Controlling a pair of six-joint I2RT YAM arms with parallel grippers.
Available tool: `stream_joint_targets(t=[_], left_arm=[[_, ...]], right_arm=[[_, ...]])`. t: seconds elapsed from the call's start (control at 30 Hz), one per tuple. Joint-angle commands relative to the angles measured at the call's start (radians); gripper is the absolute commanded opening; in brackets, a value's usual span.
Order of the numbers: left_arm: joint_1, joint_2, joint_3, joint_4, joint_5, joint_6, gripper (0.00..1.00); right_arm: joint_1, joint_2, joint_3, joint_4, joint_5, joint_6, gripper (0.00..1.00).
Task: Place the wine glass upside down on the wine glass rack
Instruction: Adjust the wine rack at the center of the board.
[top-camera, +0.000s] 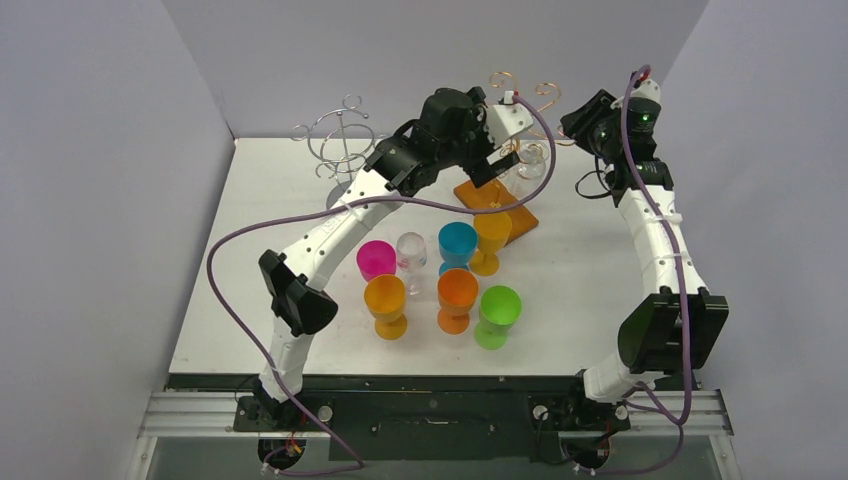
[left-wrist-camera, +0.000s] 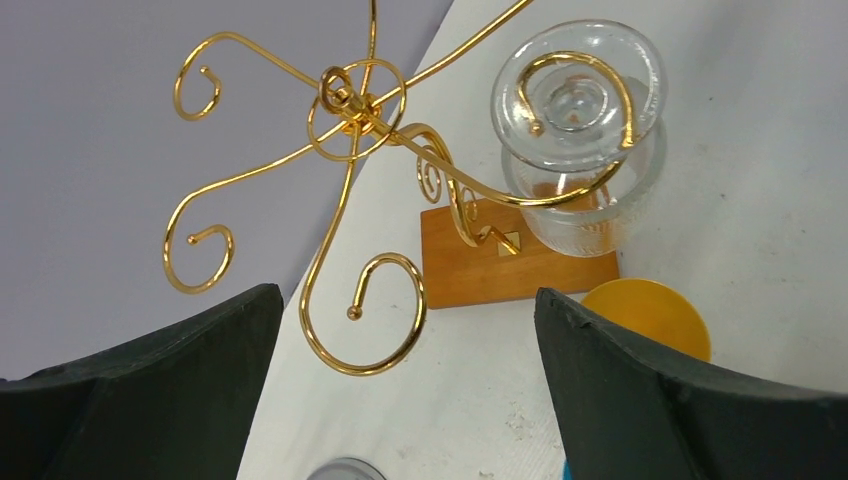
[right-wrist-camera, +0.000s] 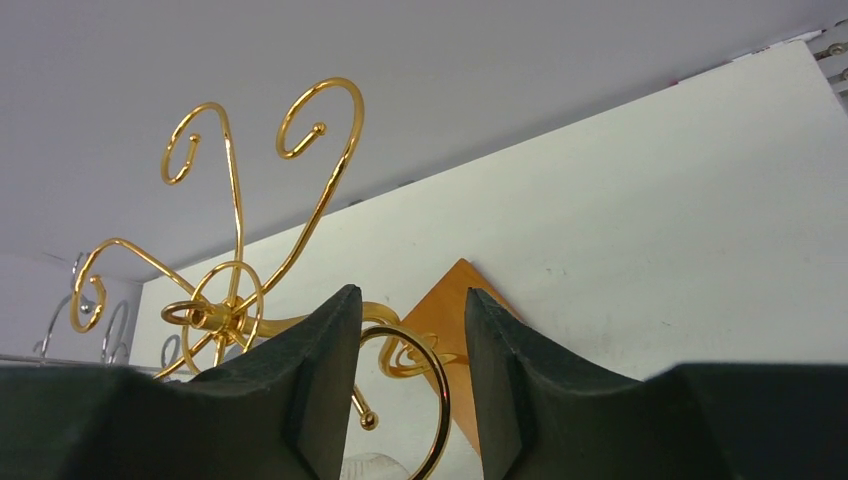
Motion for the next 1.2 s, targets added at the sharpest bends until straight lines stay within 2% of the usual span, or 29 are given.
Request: stream_joint_targets(t=[0.0,0.13,0.33,0.73,1.17], left_arm=[[0.02,0.025,0.071,0.095,-0.059,0.004,0.93],[0.067,0.043,0.11,0.095,-0.027,-0.063,0.88],[0.11,0.044,0.108,0.083,-0.031,-0.058,0.83],[0.181,0.037,0.098,0.077,-0.054,-0.018,0.83],[0.246,0.007,0.067,0.114,-0.058,0.082,0.85]], right_arm=[[0.002,-0.02,0.005,0.05,-0.022,0.008,0.36],[0.018,-0.046,-0.035,0.063,-0.009,0.006,0.29],[0.035,-0.08,-0.09,0.075,0.01,0.009,0.22],[0.129,-0.182,-0.225,0.084,0.06,0.008,0.15],[0.215,-0.23,-0.243,0.051,0.083,0.015,0.12]])
